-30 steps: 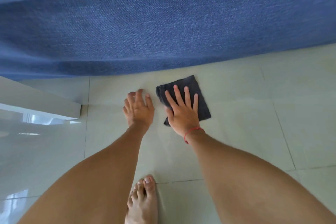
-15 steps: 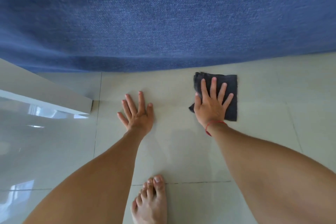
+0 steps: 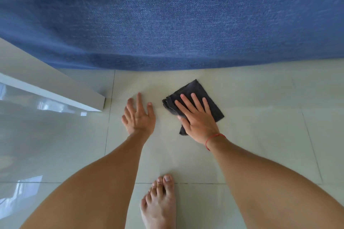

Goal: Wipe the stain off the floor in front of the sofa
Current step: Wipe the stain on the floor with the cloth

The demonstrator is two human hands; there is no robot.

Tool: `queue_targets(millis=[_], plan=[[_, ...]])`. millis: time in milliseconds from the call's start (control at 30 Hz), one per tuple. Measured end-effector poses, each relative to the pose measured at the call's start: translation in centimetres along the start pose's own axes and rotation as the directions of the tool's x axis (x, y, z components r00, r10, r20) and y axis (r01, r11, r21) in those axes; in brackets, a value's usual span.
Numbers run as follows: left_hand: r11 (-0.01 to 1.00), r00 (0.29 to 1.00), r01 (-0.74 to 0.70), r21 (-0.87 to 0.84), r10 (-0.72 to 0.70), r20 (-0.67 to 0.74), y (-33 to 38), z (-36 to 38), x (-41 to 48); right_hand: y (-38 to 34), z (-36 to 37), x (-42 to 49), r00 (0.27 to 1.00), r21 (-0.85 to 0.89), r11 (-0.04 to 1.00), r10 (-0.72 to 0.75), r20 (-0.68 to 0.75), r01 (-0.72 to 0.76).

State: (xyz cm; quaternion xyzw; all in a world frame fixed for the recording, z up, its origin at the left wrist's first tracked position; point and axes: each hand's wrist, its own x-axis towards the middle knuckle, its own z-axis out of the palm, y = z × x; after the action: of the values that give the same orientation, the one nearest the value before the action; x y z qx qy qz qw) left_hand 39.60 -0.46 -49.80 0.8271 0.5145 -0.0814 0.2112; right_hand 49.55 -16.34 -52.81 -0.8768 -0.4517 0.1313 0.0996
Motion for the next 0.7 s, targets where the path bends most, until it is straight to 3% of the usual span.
queue_targets(millis=[133,233,433,567,700], plan=[[0.985,0.984,0.175,0.008,-0.175,0.024,-3.5,-0.2,0.2,3.6,-0.8,-1.7,0.996,-0.036,0.997,0.069,-0.063,-0.071],[0.982,0.975,0.186,-0.033,-0.181,0.128,-4.8,0.1,0.5,4.4,-1.2,-1.2,0.98,-0.021,0.983,0.183,-0.074,-0.185],[0.977,0.967,0.204,-0.055,-0.193,0.166,-4.4,-0.1,0.6,1.3,-0.6,3.0,0.93,-0.005,0.933,0.357,-0.084,-0.359],[0.976,0.967,0.202,-0.075,-0.187,0.174,-4.5,0.0,0.7,-3.1,0.2,5.5,0.943,0.028,0.945,0.328,-0.054,-0.327],[0.977,0.967,0.195,-0.085,-0.177,0.184,-4.5,-0.5,0.7,-7.8,1.2,6.1,0.979,0.038,0.979,0.201,-0.023,-0.2]])
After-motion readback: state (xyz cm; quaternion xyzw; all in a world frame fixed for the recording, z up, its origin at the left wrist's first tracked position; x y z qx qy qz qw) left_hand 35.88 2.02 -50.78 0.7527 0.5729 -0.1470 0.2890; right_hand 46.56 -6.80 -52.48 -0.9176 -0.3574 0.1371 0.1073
